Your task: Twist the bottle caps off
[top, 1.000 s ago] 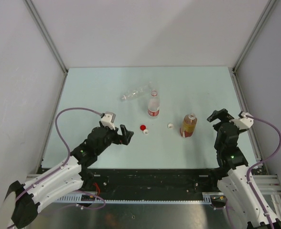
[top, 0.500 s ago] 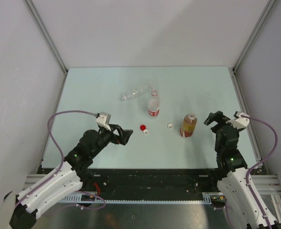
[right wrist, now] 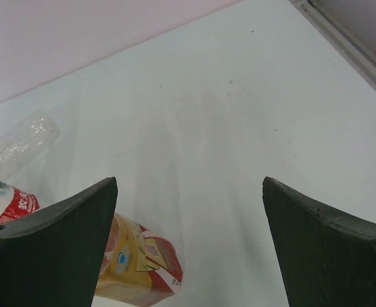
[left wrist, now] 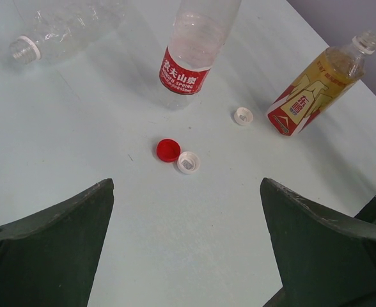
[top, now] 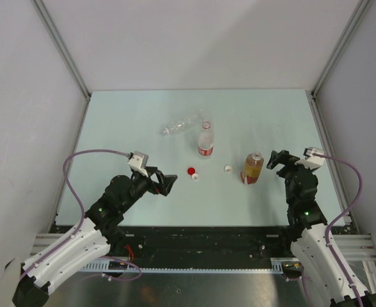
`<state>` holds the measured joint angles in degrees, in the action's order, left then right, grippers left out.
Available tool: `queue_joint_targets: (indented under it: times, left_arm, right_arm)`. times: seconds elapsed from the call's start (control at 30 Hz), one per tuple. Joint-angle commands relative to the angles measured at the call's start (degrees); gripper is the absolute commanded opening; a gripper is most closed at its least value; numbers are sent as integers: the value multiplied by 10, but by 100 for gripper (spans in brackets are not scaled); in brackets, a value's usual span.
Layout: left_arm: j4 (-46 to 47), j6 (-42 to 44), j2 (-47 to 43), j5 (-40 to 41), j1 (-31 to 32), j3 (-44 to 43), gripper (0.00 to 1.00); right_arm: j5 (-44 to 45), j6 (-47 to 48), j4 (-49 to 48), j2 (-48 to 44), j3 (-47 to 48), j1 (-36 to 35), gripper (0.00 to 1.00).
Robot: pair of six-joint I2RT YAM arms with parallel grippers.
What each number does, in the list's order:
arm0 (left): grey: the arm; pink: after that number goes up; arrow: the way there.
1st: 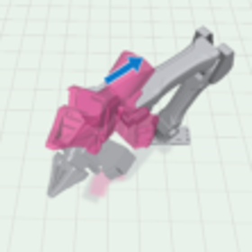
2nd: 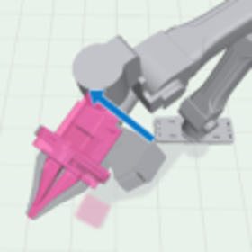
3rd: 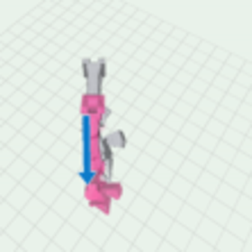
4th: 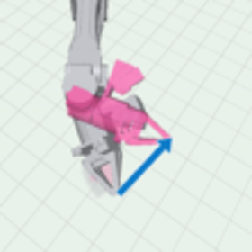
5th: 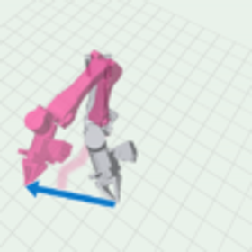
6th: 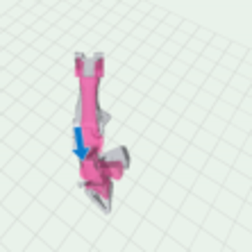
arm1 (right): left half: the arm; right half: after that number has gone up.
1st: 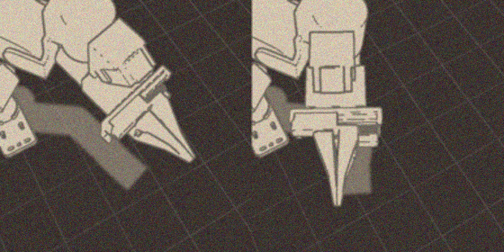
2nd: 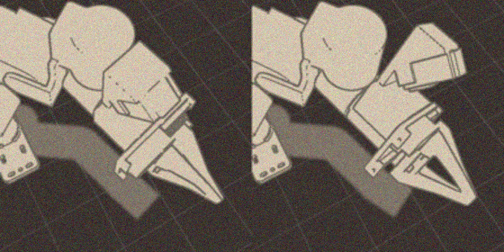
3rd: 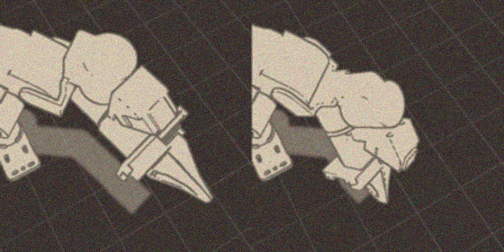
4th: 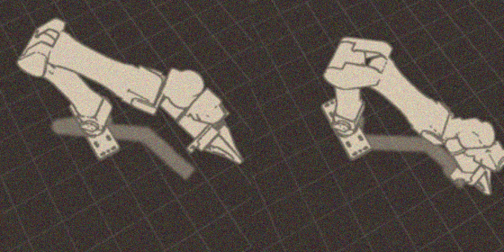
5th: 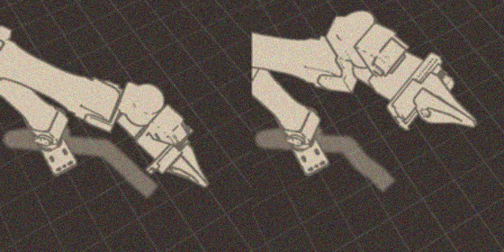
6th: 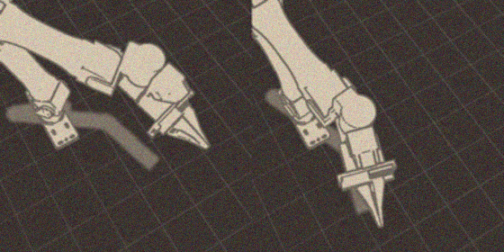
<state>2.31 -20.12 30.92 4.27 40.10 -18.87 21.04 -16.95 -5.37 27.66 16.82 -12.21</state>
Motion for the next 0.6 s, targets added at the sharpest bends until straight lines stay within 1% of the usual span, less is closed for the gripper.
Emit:
queue_joint_targets:
  times: [0.0, 0.17, 0.27, 0.37, 0.57]
  left_arm:
    - [-4, 22, -14, 10, -3, -16, 99]
    - [-18, 33, -29, 15, -3, -29, 99]
    - [-19, 37, -22, 40, -3, -35, 100]
    - [-19, 32, -9, 71, -4, -42, 100]
    - [-20, 39, 12, 104, -3, -48, 99]
  right_arm:
    - [41, -6, -34, 5, -3, 1, 99]
    - [74, -23, -24, 13, -4, 2, 99]
    - [87, -40, -11, 14, -3, 2, 99]
    - [88, -34, -8, 15, -3, 2, 99]
    - [69, -20, -25, 37, -5, 4, 99]
